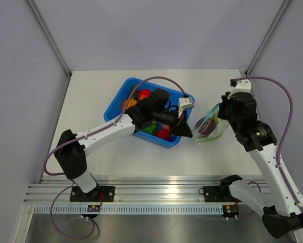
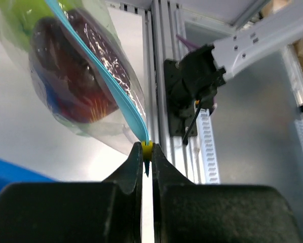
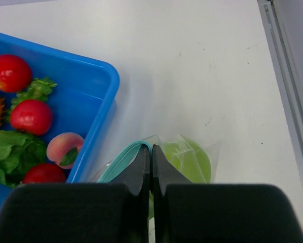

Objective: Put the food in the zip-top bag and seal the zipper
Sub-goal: Place the zipper food storage bag at the center of the board, then reset both arms

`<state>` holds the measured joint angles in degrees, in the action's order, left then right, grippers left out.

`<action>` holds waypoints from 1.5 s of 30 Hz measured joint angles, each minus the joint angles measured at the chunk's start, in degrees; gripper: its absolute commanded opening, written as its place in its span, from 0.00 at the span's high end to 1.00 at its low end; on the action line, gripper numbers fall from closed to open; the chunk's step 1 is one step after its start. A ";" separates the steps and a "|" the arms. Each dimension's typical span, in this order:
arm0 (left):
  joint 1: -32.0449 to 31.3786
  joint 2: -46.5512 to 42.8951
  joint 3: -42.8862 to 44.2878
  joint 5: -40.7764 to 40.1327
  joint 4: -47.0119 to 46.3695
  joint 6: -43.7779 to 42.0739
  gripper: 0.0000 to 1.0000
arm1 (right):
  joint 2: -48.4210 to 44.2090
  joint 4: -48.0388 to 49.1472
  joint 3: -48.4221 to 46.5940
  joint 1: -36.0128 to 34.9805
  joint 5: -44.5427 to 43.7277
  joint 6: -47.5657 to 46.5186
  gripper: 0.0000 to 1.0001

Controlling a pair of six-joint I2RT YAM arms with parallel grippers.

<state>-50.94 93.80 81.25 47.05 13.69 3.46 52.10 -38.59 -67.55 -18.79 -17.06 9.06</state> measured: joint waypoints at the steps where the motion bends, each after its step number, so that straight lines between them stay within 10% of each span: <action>1: -0.37 0.46 -0.70 -0.66 -1.95 1.73 1.00 | 0.70 0.59 0.63 0.00 -0.70 -0.02 0.97; 3: -0.42 0.90 -1.75 -2.14 -4.57 4.33 0.76 | 2.47 1.79 1.81 0.13 -2.36 0.02 0.80; 4: -0.33 1.25 -1.95 -3.30 -5.55 5.33 0.55 | 3.67 2.69 2.34 0.26 -3.08 0.15 0.49; 6: -0.17 2.45 -1.68 -5.35 -7.08 7.43 0.23 | 6.56 4.20 2.54 0.87 -3.58 0.48 0.20; 9: 0.07 4.85 -0.17 -7.61 -6.51 9.46 0.09 | 11.47 5.33 2.23 1.51 -3.89 0.59 0.02; 45: 9.22 -32.13 -18.82 -48.98 4.26 6.36 0.01 | -3.06 -17.79 0.72 2.03 -13.38 20.59 0.00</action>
<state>-41.71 61.67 62.43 -1.93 17.96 9.82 49.04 -56.38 -66.83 -16.75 -30.44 29.65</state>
